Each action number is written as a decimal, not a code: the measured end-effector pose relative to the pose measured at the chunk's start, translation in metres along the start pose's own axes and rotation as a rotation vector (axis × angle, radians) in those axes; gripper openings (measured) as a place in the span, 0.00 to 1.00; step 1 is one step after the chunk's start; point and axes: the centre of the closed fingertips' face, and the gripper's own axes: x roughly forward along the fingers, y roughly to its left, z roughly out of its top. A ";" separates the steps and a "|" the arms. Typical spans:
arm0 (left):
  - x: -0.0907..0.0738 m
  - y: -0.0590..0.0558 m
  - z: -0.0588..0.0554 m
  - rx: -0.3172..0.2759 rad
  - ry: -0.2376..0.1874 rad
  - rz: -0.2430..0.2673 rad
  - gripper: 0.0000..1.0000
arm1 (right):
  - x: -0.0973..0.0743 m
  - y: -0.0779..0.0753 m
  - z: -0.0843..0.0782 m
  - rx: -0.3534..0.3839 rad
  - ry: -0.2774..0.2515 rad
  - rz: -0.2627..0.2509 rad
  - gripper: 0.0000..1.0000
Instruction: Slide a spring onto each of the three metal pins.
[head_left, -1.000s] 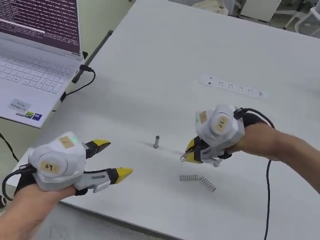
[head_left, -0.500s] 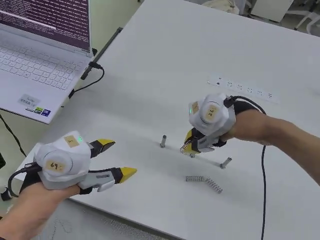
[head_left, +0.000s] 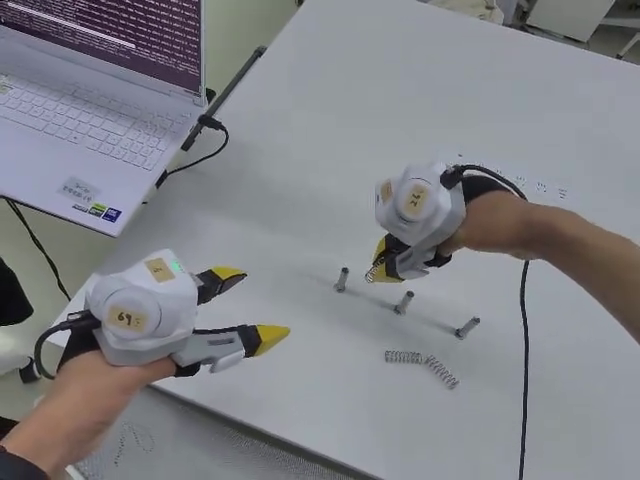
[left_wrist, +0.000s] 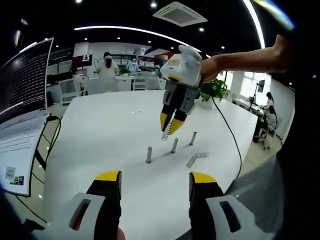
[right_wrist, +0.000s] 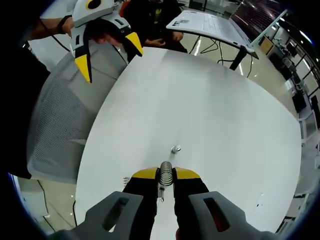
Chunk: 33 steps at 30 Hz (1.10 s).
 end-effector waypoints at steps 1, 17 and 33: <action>0.000 0.000 0.000 -0.002 -0.002 0.001 0.49 | 0.000 -0.001 0.001 -0.002 0.002 0.000 0.08; -0.004 0.008 0.002 -0.015 -0.006 0.019 0.50 | 0.014 -0.015 0.013 -0.050 0.018 0.027 0.08; -0.008 0.014 0.000 -0.033 -0.004 0.033 0.50 | 0.026 -0.017 0.016 -0.072 0.030 0.057 0.08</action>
